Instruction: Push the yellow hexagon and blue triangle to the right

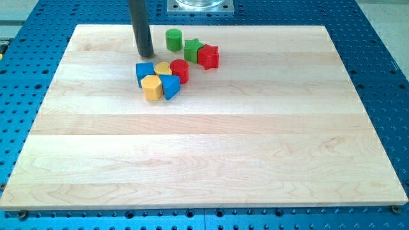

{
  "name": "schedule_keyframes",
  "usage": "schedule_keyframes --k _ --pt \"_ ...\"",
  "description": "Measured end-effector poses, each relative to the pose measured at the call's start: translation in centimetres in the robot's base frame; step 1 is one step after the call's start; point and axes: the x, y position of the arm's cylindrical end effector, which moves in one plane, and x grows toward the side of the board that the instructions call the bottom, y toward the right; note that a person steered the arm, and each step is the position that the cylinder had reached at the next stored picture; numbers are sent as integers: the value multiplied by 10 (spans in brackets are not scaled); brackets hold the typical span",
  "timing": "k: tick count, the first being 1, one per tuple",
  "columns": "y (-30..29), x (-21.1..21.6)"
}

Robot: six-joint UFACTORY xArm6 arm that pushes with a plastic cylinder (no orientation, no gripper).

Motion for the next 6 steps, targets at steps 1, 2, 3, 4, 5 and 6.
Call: schedule_keyframes --k 1,2,3,4,5,6 --pt "43 -25" --pt "49 -25" --pt "60 -25" --pt "56 -25" --pt "1 -19" --pt "-36 8"
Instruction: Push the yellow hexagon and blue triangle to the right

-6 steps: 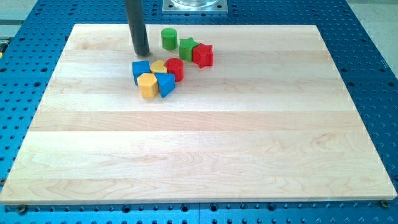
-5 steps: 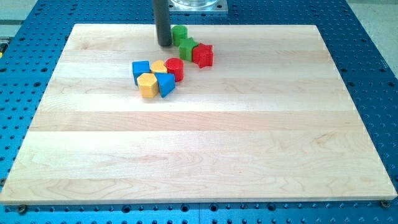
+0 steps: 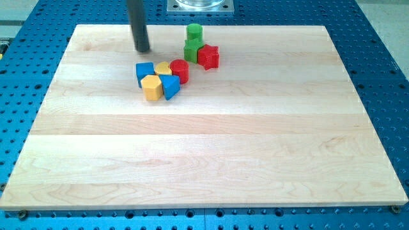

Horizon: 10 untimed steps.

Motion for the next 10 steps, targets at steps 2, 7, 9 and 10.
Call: schedule_keyframes --k 2,7,9,10 --pt "-51 63" --pt "32 118" --pt "64 119" --pt "132 118"
